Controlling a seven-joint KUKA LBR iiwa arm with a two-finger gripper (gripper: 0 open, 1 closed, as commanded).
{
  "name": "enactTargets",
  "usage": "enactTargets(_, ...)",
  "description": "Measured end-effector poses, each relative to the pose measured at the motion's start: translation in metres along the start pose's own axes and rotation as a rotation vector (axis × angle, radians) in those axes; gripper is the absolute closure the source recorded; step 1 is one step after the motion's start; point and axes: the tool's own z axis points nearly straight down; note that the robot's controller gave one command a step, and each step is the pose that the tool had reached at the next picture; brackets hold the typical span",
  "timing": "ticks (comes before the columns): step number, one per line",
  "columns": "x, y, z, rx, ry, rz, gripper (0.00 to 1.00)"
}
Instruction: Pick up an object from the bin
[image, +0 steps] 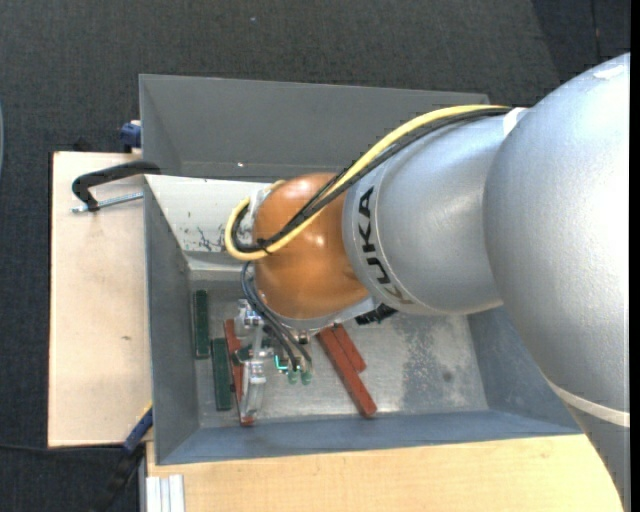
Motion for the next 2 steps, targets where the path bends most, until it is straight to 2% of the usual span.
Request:
enactTargets(1,-0.002,-0.001,-0.004,-0.001,-0.006,0.002,0.00)
enactTargets(2,-0.010,-0.003,0.060,-0.009,-0.019,0.254,1.00)
